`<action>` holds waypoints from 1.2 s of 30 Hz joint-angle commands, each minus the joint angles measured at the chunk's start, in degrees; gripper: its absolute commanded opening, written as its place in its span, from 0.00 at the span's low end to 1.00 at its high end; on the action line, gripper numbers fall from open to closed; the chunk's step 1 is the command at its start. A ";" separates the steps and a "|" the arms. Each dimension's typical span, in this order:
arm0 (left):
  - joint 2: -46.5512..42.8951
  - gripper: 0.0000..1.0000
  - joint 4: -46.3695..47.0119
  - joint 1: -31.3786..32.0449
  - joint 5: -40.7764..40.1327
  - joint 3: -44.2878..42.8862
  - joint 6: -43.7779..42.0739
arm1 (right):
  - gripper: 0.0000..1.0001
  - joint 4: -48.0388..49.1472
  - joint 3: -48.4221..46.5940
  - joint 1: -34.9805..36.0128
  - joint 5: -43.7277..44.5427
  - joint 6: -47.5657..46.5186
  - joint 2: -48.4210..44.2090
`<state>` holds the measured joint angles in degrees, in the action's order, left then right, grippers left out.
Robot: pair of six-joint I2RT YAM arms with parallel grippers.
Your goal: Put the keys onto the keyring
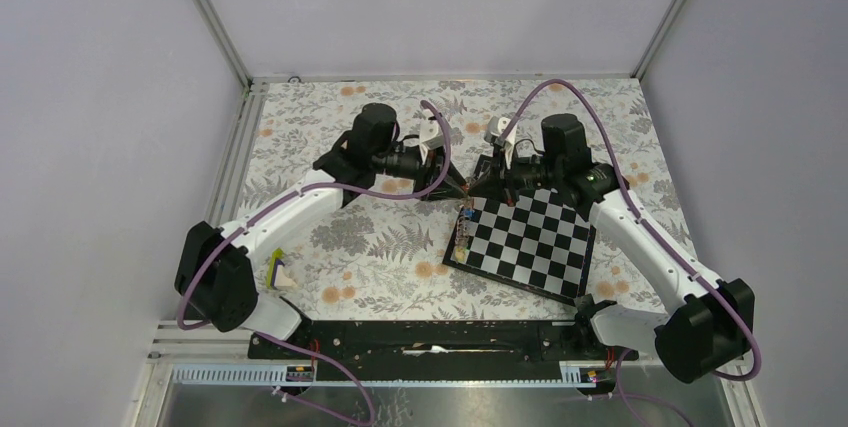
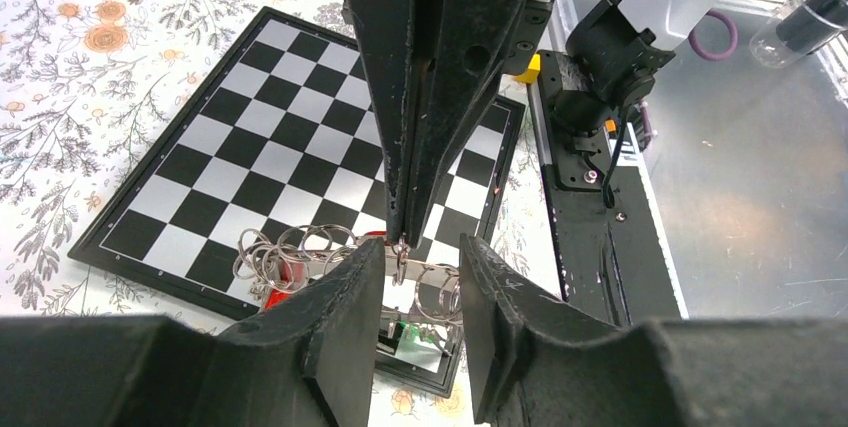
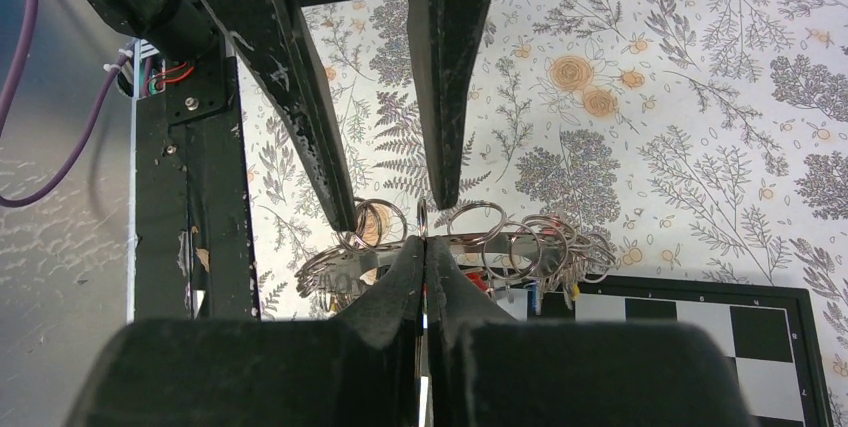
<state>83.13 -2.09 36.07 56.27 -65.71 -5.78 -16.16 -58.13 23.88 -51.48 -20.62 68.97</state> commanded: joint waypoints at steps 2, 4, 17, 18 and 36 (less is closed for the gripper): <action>1.05 0.37 -0.88 0.41 -0.77 -3.40 -3.82 | 0.00 1.28 -2.96 0.82 -0.72 -0.65 -0.24; 1.31 0.35 -1.19 0.49 -0.80 -3.52 -4.22 | 0.00 1.36 -2.79 0.82 -0.94 -0.65 -0.36; 2.49 0.10 -3.80 0.53 0.22 -4.24 -6.02 | 0.00 1.45 -2.56 0.82 -1.16 -0.58 -0.31; 2.56 0.06 -3.80 0.57 0.35 -4.37 -5.92 | 0.00 1.43 -2.44 0.82 -1.12 -0.56 -0.28; -0.68 0.00 18.08 -0.36 6.32 2.52 14.79 | 0.36 6.77 2.75 -0.09 -1.12 0.93 -6.19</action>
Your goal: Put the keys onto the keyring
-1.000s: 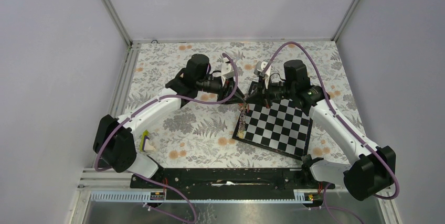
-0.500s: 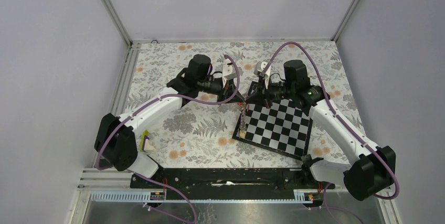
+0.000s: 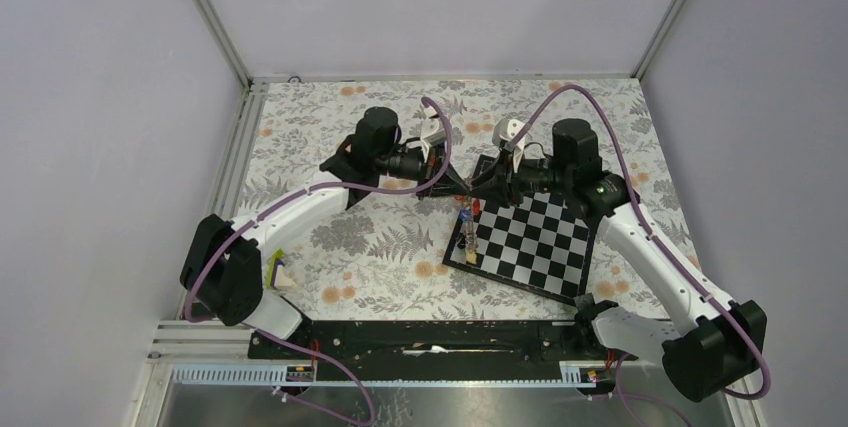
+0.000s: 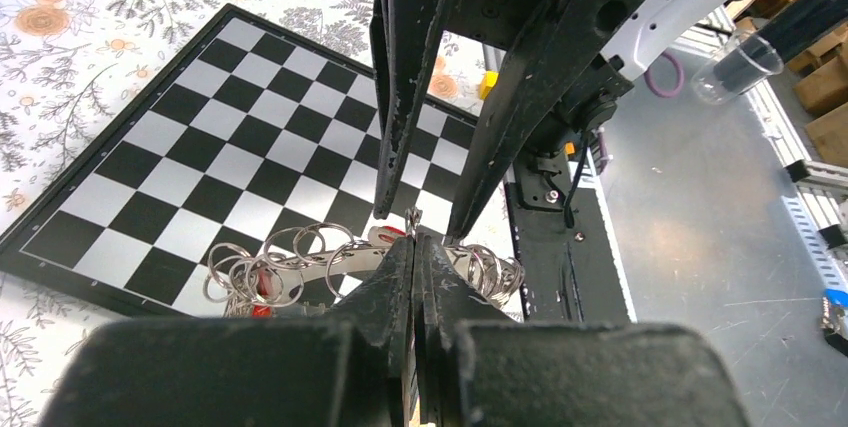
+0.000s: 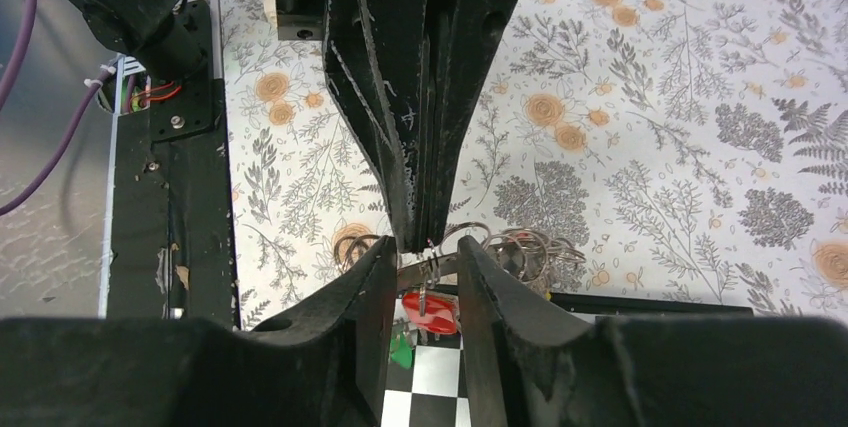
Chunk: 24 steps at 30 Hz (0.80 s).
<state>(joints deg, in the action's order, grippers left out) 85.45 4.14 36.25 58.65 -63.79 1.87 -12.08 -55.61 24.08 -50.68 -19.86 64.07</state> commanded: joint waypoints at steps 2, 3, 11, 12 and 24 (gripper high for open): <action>-3.01 0.00 15.67 -0.80 4.40 1.65 9.82 | 0.36 2.63 0.37 -0.47 -2.39 0.09 -1.44; -3.06 0.00 17.37 -0.99 4.60 2.15 11.15 | 0.36 2.67 0.47 -0.56 -2.36 0.02 -1.54; -3.71 0.00 25.81 -1.86 5.88 5.42 16.99 | 0.37 2.74 0.83 -2.04 -2.37 -0.11 -2.02; -3.79 0.00 26.32 -1.88 6.07 5.69 17.32 | 0.37 2.76 0.93 -2.10 -2.67 -0.04 -2.02; -3.02 0.00 27.65 -1.93 6.39 6.44 17.56 | 0.29 5.14 1.86 -2.19 -7.44 1.47 -1.55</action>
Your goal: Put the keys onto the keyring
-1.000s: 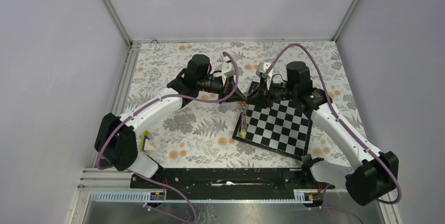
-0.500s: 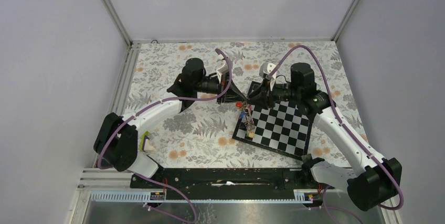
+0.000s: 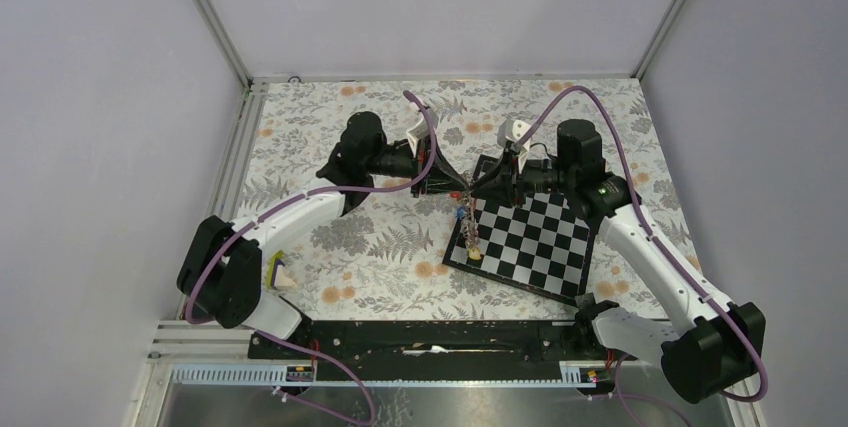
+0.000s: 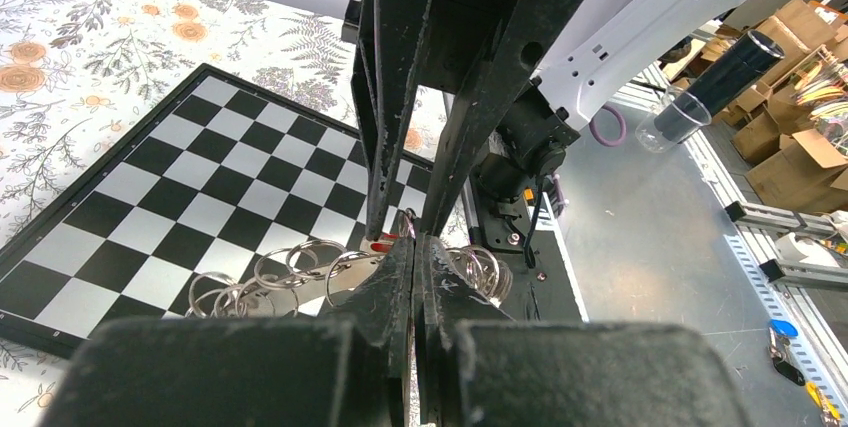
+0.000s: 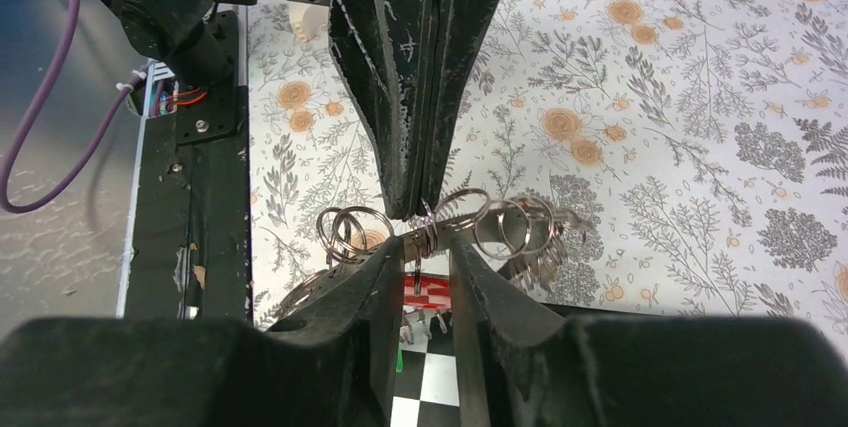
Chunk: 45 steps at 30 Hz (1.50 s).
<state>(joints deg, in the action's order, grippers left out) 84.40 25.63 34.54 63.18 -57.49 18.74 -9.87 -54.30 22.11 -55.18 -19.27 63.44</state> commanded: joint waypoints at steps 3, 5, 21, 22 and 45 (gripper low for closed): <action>-1.85 0.00 6.45 -0.26 1.90 0.27 0.77 | 0.19 2.87 0.58 -0.22 -3.09 0.85 -0.76; -1.86 0.00 6.45 -0.27 1.87 0.28 0.62 | 0.09 2.89 0.53 -0.18 -3.09 0.81 -0.81; -0.04 0.40 -20.39 0.03 -2.83 -9.18 -22.59 | 0.00 -6.62 -5.26 1.05 3.59 -3.27 2.13; 0.04 0.43 -21.13 0.19 -3.02 -9.48 -23.28 | 0.00 -7.54 -5.85 1.40 3.93 -3.66 2.61; 2.98 0.23 -27.88 2.92 -4.80 -12.83 -28.75 | 0.00 -8.54 -5.61 3.37 6.44 -4.63 3.70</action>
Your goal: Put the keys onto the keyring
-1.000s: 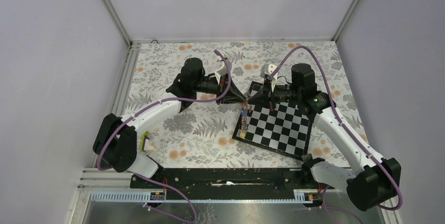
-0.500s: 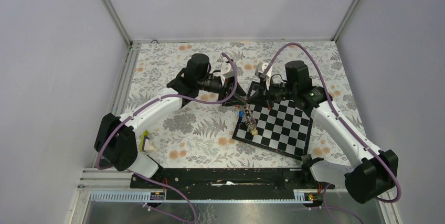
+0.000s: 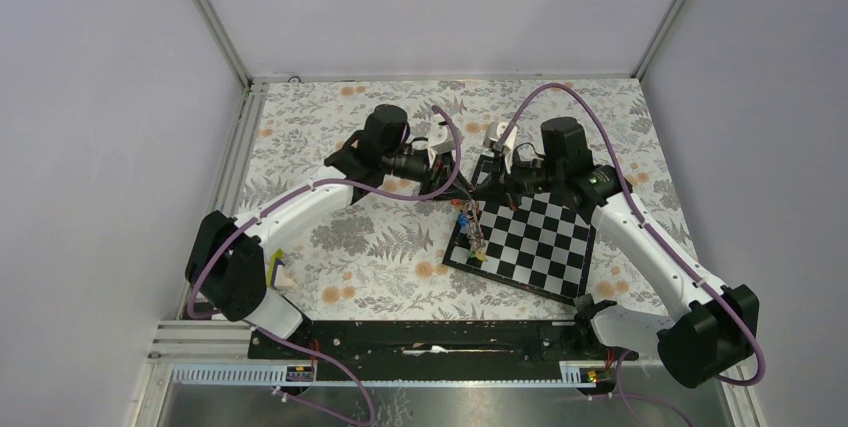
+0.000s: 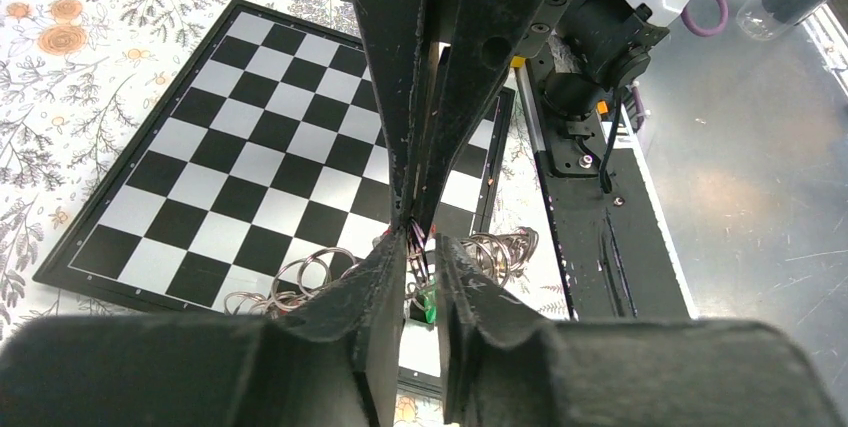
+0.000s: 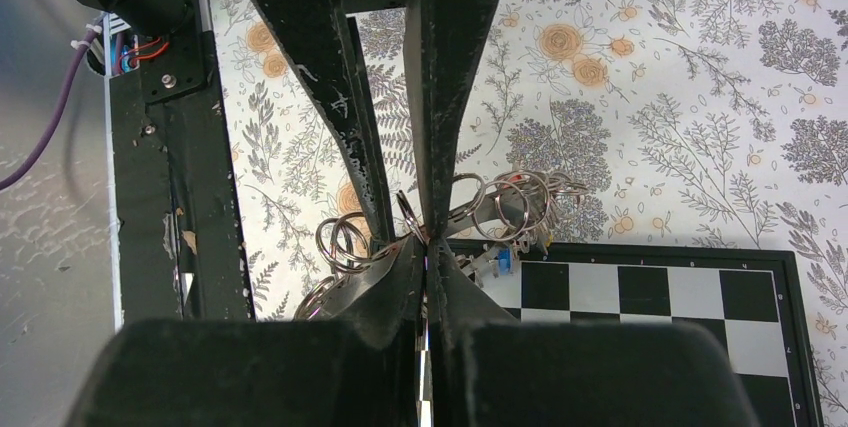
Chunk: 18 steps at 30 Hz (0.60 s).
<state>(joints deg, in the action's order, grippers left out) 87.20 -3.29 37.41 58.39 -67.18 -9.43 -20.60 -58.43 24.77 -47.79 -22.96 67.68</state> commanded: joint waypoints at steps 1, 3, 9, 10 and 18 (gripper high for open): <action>0.09 0.25 1.08 0.04 0.02 -3.16 -0.47 | 0.00 2.30 -1.24 0.64 -0.93 -0.88 -0.57; 0.00 0.27 1.17 0.03 0.14 -3.14 -0.17 | 0.00 2.82 -0.88 0.63 -0.90 -0.57 -0.76; -0.21 0.28 1.52 0.01 0.31 -2.79 0.55 | 0.00 2.99 -0.76 0.63 -1.02 -0.51 -0.80; -0.19 0.27 1.53 0.04 0.36 -2.78 0.60 | 0.00 3.02 -0.80 0.63 -1.07 -0.51 -0.80; 0.01 0.10 2.38 0.03 0.67 -2.96 1.26 | 0.00 2.95 -0.46 0.63 -0.99 -0.55 -0.66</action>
<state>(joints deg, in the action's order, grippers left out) 87.22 -3.31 37.41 58.33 -67.55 -8.32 -20.32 -58.41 24.80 -47.46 -23.05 67.68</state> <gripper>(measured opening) 0.130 0.021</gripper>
